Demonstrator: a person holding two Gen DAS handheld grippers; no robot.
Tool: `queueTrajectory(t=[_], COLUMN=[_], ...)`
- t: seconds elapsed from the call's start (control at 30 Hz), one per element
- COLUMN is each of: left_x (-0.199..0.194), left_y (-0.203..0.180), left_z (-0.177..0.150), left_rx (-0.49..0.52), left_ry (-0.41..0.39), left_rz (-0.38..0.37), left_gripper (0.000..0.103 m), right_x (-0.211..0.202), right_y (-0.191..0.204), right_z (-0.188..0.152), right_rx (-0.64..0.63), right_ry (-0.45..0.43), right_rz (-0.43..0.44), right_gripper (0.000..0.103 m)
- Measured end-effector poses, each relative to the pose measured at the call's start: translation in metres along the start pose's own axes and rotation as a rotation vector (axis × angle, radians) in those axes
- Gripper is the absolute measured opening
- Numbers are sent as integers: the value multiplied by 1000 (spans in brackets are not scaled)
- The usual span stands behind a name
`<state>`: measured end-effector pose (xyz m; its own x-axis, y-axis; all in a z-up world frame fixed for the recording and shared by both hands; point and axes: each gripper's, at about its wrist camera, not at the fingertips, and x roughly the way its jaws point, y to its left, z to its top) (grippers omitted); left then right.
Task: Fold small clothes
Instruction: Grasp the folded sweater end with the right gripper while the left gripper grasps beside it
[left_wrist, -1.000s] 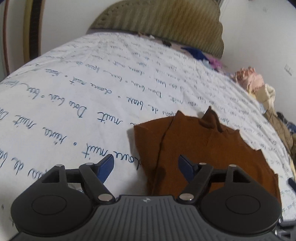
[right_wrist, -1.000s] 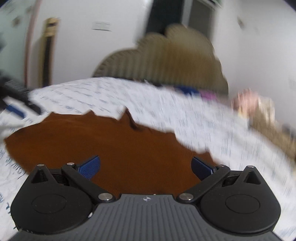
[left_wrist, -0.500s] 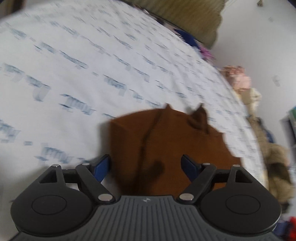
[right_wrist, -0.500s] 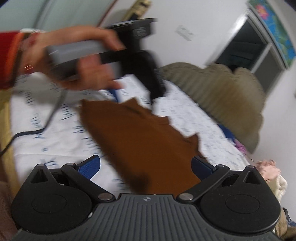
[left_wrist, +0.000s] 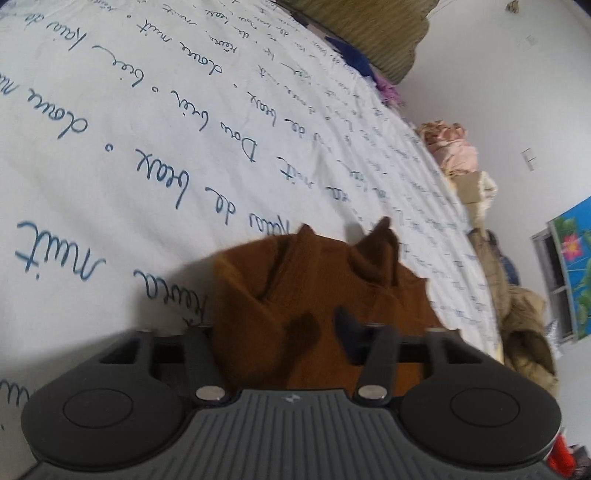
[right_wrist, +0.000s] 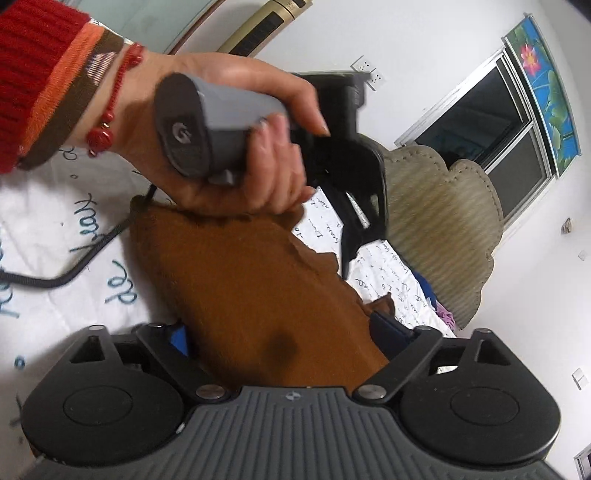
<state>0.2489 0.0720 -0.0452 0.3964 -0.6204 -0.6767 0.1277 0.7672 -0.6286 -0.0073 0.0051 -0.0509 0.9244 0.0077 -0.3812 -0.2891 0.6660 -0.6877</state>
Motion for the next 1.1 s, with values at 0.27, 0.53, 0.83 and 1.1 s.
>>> queueTrajectory(t=[0.27, 0.53, 0.83, 1.1], left_x=[5, -17, -25, -7], left_y=[-5, -63, -130, -181], left_z=[2, -10, -14, -28], left_rx=[-8, 167, 291, 392], left_ry=[-34, -127, -163, -180], left_rz=[98, 256, 322, 368], left_gripper=[11, 10, 10, 10], right_x=[14, -10, -41, -43], right_y=[10, 10, -47, -90], right_z=[5, -10, -33, -65], right_rx=[-35, -80, 114, 298], right_ry=[10, -93, -128, -85], right_rz=[15, -50, -107, -123], right_gripper=[24, 10, 9, 9])
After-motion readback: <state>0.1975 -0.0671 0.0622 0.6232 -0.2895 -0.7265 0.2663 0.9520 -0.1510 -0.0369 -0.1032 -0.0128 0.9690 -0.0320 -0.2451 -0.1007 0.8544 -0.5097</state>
